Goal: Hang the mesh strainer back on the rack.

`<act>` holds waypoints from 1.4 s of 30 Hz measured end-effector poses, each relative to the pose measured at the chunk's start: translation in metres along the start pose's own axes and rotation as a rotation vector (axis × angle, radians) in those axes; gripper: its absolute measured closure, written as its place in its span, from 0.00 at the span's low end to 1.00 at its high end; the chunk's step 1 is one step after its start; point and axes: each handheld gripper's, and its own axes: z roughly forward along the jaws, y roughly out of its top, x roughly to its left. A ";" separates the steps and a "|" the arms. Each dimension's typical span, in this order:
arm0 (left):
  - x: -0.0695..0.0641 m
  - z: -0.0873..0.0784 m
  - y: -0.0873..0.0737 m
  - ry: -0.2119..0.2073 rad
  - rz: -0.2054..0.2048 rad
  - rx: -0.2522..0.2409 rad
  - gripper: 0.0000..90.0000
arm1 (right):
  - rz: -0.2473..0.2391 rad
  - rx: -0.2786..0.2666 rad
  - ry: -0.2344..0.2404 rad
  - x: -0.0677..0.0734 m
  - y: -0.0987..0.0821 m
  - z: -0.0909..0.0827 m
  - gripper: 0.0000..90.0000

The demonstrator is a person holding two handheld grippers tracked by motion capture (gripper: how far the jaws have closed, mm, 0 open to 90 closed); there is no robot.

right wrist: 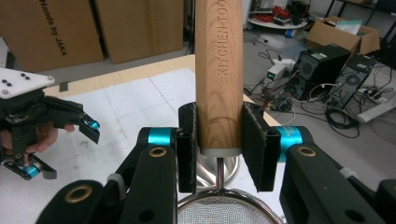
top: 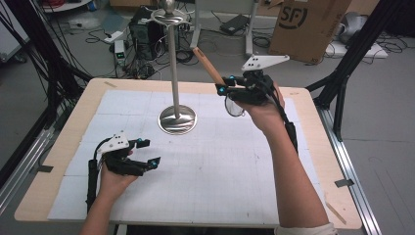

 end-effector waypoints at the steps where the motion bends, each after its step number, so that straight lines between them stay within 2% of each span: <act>1: 0.000 0.000 0.000 0.004 -0.004 0.000 0.21 | -0.009 -0.005 0.003 -0.001 0.002 0.000 0.76; 13: 0.001 0.000 0.000 0.003 -0.002 -0.004 0.21 | 0.017 -0.039 0.035 -0.017 0.014 -0.001 0.76; 15: 0.001 0.000 0.000 0.001 -0.004 -0.003 0.21 | 0.000 -0.042 0.027 -0.020 0.017 -0.001 0.76; 16: 0.000 0.000 0.000 0.002 -0.006 -0.004 0.21 | 0.013 -0.035 0.027 -0.019 0.019 -0.001 0.76; 27: 0.001 -0.001 0.000 0.003 -0.008 -0.003 0.21 | -0.009 -0.058 0.007 -0.023 0.041 -0.001 0.76; 35: 0.001 -0.002 0.000 0.001 -0.012 -0.009 0.21 | -0.002 -0.049 0.000 -0.024 0.055 0.003 0.76; 42: 0.003 -0.004 0.000 0.003 -0.014 -0.016 0.21 | 0.003 -0.035 -0.002 -0.026 0.056 0.010 0.76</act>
